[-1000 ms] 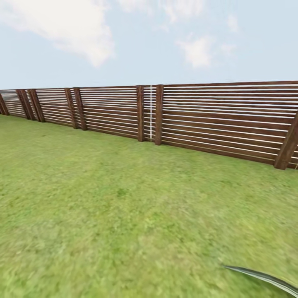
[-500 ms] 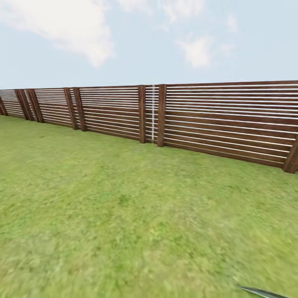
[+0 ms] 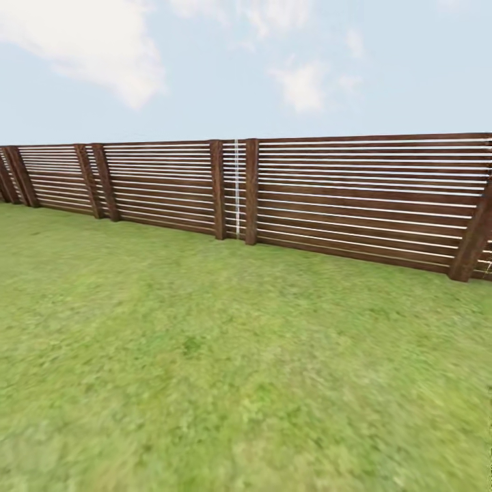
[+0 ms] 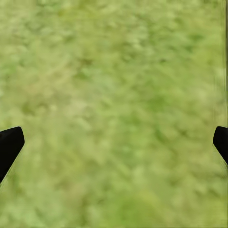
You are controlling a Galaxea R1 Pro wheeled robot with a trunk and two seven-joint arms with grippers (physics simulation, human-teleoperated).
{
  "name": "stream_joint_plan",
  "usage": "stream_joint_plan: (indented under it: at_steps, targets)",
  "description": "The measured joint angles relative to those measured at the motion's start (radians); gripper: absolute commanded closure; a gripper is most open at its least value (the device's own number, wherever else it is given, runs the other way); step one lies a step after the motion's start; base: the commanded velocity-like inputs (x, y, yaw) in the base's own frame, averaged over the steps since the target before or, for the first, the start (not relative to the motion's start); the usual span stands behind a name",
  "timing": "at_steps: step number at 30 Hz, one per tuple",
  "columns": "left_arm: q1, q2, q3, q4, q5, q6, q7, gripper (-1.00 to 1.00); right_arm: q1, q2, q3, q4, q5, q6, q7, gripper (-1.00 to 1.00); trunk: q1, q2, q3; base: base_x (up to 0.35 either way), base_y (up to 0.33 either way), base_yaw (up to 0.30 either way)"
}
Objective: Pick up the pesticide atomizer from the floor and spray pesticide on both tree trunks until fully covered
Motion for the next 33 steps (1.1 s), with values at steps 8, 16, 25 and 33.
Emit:
stream_joint_plan:
  at_steps: [8,16,25,33]
  targets:
    - [0.000,0.000,0.000,0.000,0.000,0.000,0.000,-1.00,0.000,0.000,0.000,0.000,0.000,0.000,0.000,-1.00,0.000,0.000,0.000,0.336,0.164,-0.264]
    - [0.000,0.000,0.000,0.000,0.000,0.000,0.000,-1.00,0.000,0.000,0.000,0.000,0.000,0.000,0.000,-1.00,0.000,0.000,0.000,0.334,0.173,-0.264]
    - [0.000,0.000,0.000,0.000,0.000,0.000,0.000,-1.00,0.000,0.000,0.000,0.000,0.000,0.000,0.000,-1.00,0.000,0.000,0.000,0.334,0.173,-0.264]
    - [0.000,0.000,0.000,0.000,0.000,0.000,0.000,-1.00,0.000,0.000,0.000,0.000,0.000,0.000,0.000,-1.00,0.000,0.000,0.000,0.334,0.173,-0.264]
